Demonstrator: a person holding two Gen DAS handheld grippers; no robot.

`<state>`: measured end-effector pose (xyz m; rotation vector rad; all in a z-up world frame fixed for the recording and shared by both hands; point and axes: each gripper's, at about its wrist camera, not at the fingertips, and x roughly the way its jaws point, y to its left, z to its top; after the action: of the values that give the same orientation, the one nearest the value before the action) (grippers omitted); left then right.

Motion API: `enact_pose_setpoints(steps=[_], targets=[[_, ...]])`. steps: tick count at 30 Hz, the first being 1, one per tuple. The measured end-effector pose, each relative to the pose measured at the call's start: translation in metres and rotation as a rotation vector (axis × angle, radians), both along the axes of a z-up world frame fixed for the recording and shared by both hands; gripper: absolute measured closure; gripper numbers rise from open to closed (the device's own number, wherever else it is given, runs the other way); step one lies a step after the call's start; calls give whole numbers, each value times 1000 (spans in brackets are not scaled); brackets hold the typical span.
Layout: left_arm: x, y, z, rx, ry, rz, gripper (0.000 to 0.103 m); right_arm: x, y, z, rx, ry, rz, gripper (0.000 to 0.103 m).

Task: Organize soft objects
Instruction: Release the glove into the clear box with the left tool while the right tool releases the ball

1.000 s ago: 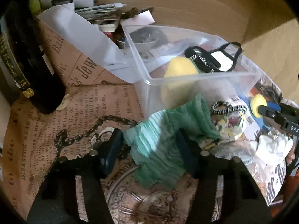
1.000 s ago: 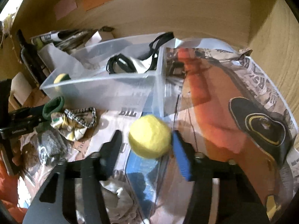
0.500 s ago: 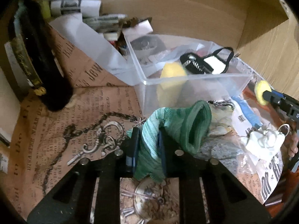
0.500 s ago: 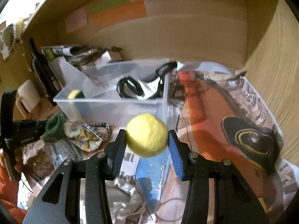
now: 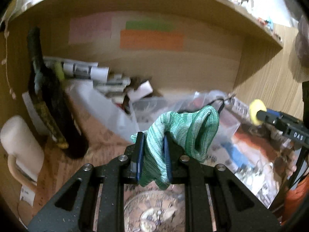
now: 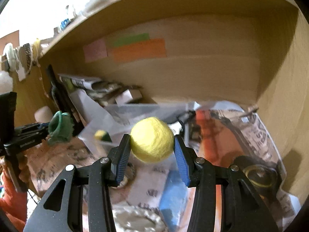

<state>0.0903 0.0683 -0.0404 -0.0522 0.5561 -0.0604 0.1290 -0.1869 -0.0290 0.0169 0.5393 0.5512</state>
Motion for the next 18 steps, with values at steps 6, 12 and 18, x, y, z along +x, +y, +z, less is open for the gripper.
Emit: enact_pose_setpoints(steps=[6,12,18], targets=[[25,-9,17,-20,-34,-26,84,10,18,13,8,-31,45,61],[52,-23,18,-16,-18,-53,84,28,27,11,-12,-18,48,61],[79,-37,4,-27,40,-90,84,51,30,-6,-61,50,46,61]])
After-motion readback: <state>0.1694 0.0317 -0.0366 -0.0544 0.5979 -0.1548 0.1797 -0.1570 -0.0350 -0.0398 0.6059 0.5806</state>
